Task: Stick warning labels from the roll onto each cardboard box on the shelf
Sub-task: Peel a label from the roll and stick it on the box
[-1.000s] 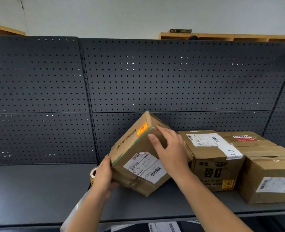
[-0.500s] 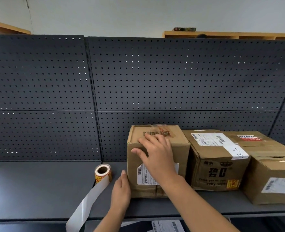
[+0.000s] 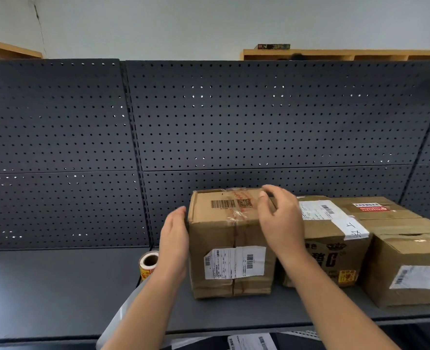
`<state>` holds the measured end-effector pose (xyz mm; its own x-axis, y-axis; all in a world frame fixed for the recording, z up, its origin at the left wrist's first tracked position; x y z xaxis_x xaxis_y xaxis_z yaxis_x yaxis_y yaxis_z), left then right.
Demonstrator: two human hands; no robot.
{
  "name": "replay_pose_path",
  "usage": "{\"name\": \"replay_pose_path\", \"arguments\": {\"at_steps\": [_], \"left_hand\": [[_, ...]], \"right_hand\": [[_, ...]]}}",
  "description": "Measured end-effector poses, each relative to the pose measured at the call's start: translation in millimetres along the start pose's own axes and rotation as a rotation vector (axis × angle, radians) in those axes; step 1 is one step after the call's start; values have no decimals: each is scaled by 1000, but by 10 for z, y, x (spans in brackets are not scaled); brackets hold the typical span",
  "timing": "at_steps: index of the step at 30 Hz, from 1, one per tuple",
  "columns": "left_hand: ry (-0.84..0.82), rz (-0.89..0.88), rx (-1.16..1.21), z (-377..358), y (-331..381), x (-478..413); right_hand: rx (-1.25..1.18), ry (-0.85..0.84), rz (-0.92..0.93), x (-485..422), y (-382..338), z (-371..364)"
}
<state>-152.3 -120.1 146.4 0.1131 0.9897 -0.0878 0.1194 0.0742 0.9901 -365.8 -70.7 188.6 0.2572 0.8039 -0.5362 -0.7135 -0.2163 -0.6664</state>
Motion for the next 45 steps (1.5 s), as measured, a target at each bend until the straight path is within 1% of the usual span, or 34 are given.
{"name": "replay_pose_path", "arguments": {"at_steps": [2,3,5,7,9,14,16,19,21,23,25,27,29,32,34,37,41,43,45], "left_hand": [[-48,-89,-151,-66,141,27],[-88,-87,-202,-106,178,30],[-155,-12,-250,-145,154,-27],[-173,48,-286,-156,83,-91],[-154,56,-331,-139,14,-117],[-110,91,-280,-56,-61,-128],[-77,95,-236,7,-57,-132],[4,128,-100,167,-85,-97],[84,219,49,308,-173,-87],[131,292,204,403,-263,-59],[135,305,326,443,-370,-11],[140,298,426,437,-468,62],[137,311,508,387,-578,121],[118,389,621,319,-848,141],[109,416,652,302,-1016,133],[76,430,538,331,-1189,101],[34,478,281,359,-1208,86],[38,473,89,412,-1236,54],[32,389,-159,484,-1278,32]], "right_hand": [[-87,-22,-122,-25,185,60],[-144,-52,-192,-19,259,61],[-293,-126,-326,18,427,-10],[-485,-189,-414,92,541,-109],[-573,-205,-431,159,587,-199],[-552,-144,-347,172,422,-262],[-523,-148,-295,159,313,-283],[-462,-225,-204,117,160,-370],[-382,-290,-131,87,26,-440],[-249,-338,-58,69,-146,-483],[-80,-354,28,68,-330,-498],[35,-363,93,70,-451,-541],[98,-398,110,57,-485,-631],[201,-453,103,44,-516,-765],[306,-457,116,43,-530,-828],[424,-472,125,52,-516,-910],[509,-476,149,101,-470,-1042],[526,-463,162,116,-439,-1095],[541,-477,172,110,-405,-1127]]}}
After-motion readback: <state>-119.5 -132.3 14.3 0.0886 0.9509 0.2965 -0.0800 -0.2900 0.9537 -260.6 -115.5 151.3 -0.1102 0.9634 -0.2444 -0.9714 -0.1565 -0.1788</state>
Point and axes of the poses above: each hand's wrist, its own x-axis away from the middle knuckle, its own z-axis out of the back of the hand, y = z × x, the point moved 2 cm from there along -x, towards the middle knuckle, and after that the axes turned 14 degrees about -y, right-handed, at the moved point
